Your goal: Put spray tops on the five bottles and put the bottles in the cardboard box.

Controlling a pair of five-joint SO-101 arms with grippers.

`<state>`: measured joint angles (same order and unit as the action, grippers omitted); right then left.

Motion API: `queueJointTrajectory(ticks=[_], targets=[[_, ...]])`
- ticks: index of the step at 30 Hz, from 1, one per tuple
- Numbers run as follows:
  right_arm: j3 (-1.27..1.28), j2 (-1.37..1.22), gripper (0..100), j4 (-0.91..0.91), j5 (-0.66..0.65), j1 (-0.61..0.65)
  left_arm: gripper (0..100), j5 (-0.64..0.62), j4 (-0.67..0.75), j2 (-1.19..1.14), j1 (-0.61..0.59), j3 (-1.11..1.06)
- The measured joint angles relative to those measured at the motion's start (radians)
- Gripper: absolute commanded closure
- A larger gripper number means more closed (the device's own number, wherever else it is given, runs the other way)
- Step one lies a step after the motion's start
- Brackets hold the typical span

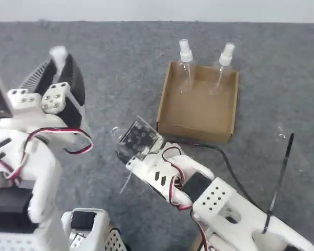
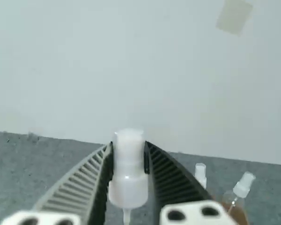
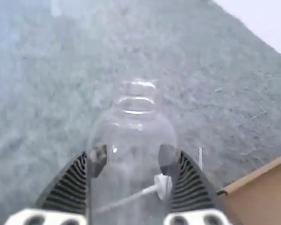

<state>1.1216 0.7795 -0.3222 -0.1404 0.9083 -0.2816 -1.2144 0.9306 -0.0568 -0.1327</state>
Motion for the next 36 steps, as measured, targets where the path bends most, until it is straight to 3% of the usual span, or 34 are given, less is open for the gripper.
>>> queueJointTrajectory(ticks=[11,20,31,36], targets=[[0.005,0.018,99.3,0.018,0.038,0.006,99,-0.052,0.186,-0.002,0.051,-0.178],[0.018,0.018,99.3,0.025,0.038,0.006,99,-0.052,0.193,-0.002,0.114,-0.196],[0.018,0.018,99.3,0.031,0.041,0.006,99,-0.06,0.193,-0.002,0.115,-0.423],[0.061,0.061,99.3,0.132,0.052,-0.026,99,-0.061,0.166,-0.002,0.124,-0.446]])
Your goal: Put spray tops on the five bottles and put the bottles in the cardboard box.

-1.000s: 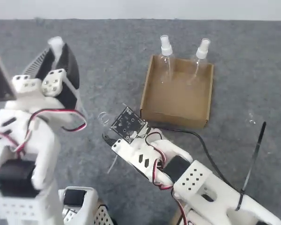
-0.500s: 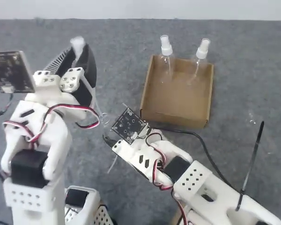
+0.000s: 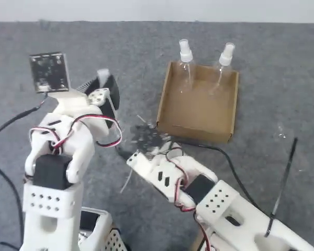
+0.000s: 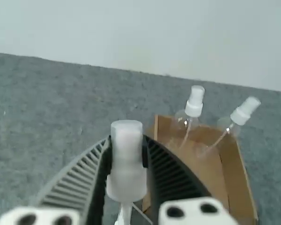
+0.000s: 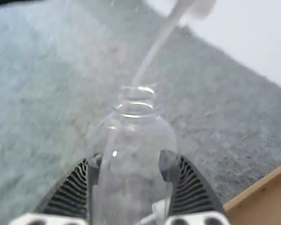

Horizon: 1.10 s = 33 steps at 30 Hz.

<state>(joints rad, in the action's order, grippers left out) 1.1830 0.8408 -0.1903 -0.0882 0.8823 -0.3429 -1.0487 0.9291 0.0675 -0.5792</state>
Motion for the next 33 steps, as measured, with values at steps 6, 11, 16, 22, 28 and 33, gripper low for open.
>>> queueJointTrajectory(ticks=[6,11,16,22,28,33], targets=[[0.025,0.037,99.3,0.043,0.133,-0.029,99,0.028,-0.025,0.028,0.06,-0.008],[0.031,0.04,99.3,0.046,0.149,-0.04,93,0.052,-0.037,0.018,0.095,-0.014],[0.038,0.041,99.3,0.046,0.15,-0.043,88,0.06,-0.055,0.018,0.094,-0.015],[0.038,0.057,99.3,0.054,0.153,-0.06,88,0.133,-0.064,0.141,0.089,-0.015],[0.049,0.064,99.3,0.055,0.155,-0.06,88,0.147,-0.078,0.224,0.089,-0.015],[0.048,0.074,99.3,0.048,0.155,-0.077,88,0.147,-0.078,0.212,0.034,-0.021]])
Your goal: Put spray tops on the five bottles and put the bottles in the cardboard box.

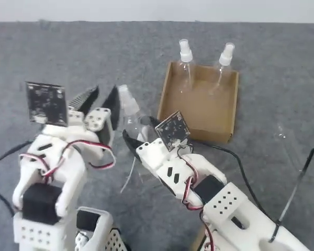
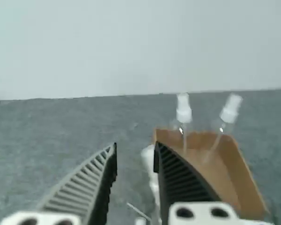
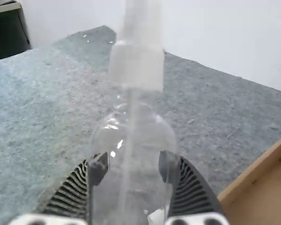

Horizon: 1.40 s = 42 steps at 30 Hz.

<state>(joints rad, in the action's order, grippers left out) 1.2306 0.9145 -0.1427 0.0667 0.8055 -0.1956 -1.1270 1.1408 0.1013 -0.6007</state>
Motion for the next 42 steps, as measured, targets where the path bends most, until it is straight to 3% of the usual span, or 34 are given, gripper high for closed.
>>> queueJointTrajectory(ticks=[7,13,19,25,32,38,42], targets=[[0.0,0.002,99.3,-0.012,0.0,0.0,88,0.002,0.157,-0.089,-0.086,-0.038],[0.0,0.002,99.3,-0.012,0.002,0.0,88,0.006,0.164,-0.244,-0.094,-0.038],[0.0,0.002,99.3,-0.012,0.003,-0.005,88,0.035,0.114,-0.245,-0.028,-0.035],[0.0,0.002,99.3,-0.012,0.003,-0.006,88,0.057,0.089,-0.166,-0.011,-0.035],[-0.008,0.002,99.3,-0.028,0.003,-0.052,88,0.074,0.044,0.02,-0.127,-0.048],[-0.178,0.0,99.3,-0.147,0.003,-0.118,88,0.124,-0.008,0.152,-0.107,-0.21],[-0.322,-0.091,99.3,-0.186,0.003,-0.147,82,0.127,-0.008,0.212,-0.061,-0.333]])
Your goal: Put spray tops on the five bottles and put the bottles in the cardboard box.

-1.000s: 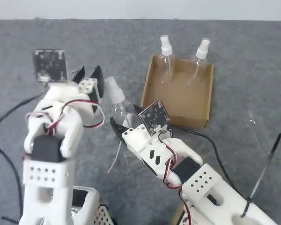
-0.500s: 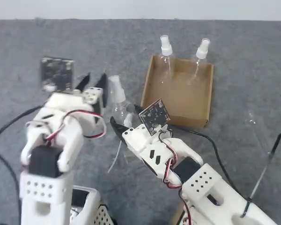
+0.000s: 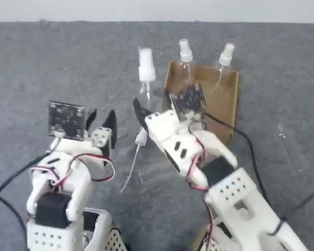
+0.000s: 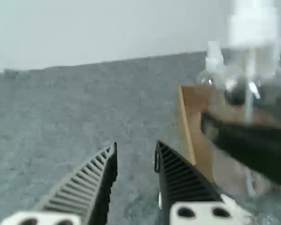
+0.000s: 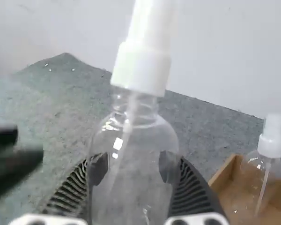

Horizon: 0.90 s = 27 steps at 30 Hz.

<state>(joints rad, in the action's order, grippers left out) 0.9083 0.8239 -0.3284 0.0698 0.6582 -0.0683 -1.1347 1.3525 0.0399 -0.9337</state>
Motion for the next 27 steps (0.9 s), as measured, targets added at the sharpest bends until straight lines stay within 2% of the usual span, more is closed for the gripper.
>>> queueJointTrajectory(ticks=[5,8,12,16,20,27], targets=[[-0.17,-0.213,99.3,-0.005,0.0,-0.008,73,0.0,0.0,0.094,0.052,-0.086],[-0.267,-0.339,99.3,-0.006,0.0,-0.008,71,0.0,0.0,0.169,0.104,-0.158],[-0.393,-0.425,99.3,-0.098,0.0,-0.006,71,0.0,0.095,0.226,0.127,-0.296],[-0.479,-0.425,99.3,-0.259,0.0,0.012,71,0.0,0.193,0.236,0.132,-0.382],[-0.486,-0.377,99.3,-0.391,-0.002,0.032,71,-0.003,0.216,0.253,0.135,-0.388],[-0.459,-0.206,99.3,-0.474,-0.002,0.072,71,-0.002,0.216,0.253,0.14,-0.387]])
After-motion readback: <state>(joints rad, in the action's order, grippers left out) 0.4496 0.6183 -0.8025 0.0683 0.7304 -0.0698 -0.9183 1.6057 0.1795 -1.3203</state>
